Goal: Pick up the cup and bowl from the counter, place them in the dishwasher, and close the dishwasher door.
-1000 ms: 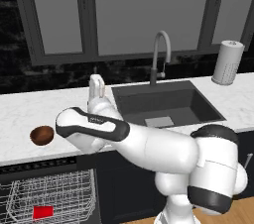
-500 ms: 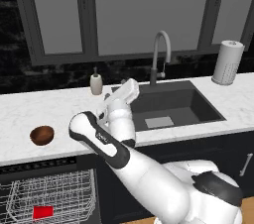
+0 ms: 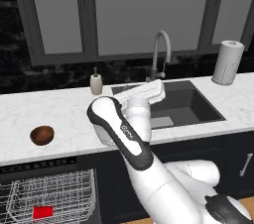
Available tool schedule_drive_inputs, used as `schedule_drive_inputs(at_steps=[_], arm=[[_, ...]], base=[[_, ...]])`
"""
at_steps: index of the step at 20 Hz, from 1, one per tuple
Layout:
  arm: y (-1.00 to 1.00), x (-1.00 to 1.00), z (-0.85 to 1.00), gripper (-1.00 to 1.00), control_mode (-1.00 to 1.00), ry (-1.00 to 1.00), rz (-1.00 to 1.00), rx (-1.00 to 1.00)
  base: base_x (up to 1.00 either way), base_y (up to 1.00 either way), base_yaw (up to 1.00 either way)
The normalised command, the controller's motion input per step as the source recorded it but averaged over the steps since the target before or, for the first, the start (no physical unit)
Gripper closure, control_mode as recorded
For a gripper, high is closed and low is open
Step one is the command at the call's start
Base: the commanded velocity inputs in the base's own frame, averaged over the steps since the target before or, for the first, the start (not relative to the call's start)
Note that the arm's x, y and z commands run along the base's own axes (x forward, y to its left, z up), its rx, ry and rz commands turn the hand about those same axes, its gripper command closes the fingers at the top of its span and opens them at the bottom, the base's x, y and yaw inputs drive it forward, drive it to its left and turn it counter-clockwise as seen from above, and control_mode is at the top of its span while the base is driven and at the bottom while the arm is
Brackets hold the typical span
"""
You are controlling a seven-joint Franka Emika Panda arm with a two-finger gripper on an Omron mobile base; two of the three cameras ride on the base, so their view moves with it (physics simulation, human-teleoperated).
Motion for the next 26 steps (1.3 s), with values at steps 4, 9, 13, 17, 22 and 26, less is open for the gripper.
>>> schedule_drive_inputs(at_steps=[4, 9, 13, 17, 22, 26], arm=[[-0.29, -0.78, 0.48, -1.00, -1.00, 0.27, -0.67, 0.32], [-0.52, -0.31, 0.20, -1.00, -1.00, 0.58, -0.56, 0.09], [-0.21, -0.19, -0.01, -1.00, -1.00, 0.28, -0.47, -0.53], [0.08, -0.47, 0.00, -1.00, -1.00, 0.00, -0.18, -1.00], [0.38, -0.65, 0.00, -1.00, -1.00, 0.04, 0.00, -1.00], [0.61, -0.61, 0.00, -1.00, -1.00, 0.17, 0.04, -1.00]], base=[[0.00, 0.00, 0.00], [0.00, 0.00, 0.00], [0.00, 0.00, 0.00], [0.00, 0.00, 0.00], [0.00, 0.00, 0.00], [0.00, 0.00, 0.00]])
